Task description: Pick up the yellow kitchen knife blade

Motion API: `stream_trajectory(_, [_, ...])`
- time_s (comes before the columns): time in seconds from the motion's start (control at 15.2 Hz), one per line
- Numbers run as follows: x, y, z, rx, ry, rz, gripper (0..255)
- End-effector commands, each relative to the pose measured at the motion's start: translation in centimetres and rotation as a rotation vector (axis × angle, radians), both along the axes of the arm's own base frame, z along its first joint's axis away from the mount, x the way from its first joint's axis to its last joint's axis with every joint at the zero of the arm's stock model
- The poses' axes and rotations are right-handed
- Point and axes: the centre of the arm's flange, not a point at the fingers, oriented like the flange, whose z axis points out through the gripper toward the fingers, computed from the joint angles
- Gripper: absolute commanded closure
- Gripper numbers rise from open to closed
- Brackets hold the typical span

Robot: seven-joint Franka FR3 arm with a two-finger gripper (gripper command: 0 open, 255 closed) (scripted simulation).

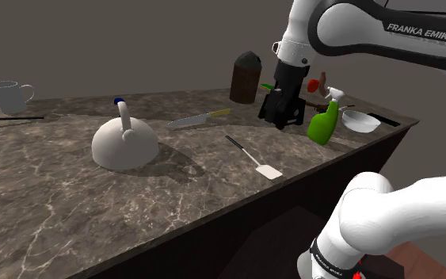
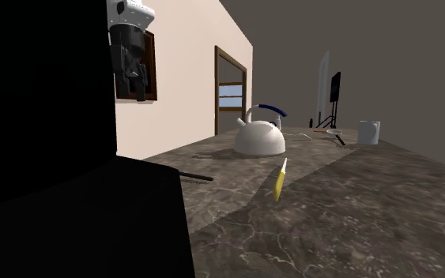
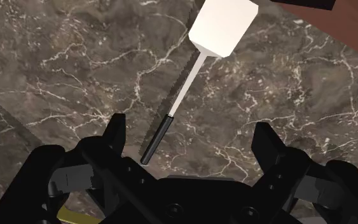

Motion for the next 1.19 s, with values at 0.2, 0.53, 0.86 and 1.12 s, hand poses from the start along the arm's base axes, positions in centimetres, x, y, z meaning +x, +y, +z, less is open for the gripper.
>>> stream_trajectory(0.2, [2.9, -2.7, -1.0, 0.002, 0.014, 0.115, 0])
stream_trajectory(0.53, [8.4, -6.4, -2.8, 0.005, 0.038, 0.308, 0])
stream_trajectory(0.86, [14.4, -9.0, -4.7, 0.009, 0.061, 0.500, 0])
stream_trajectory(1.12, [19.5, -10.2, -6.4, 0.011, 0.080, 0.654, 0])
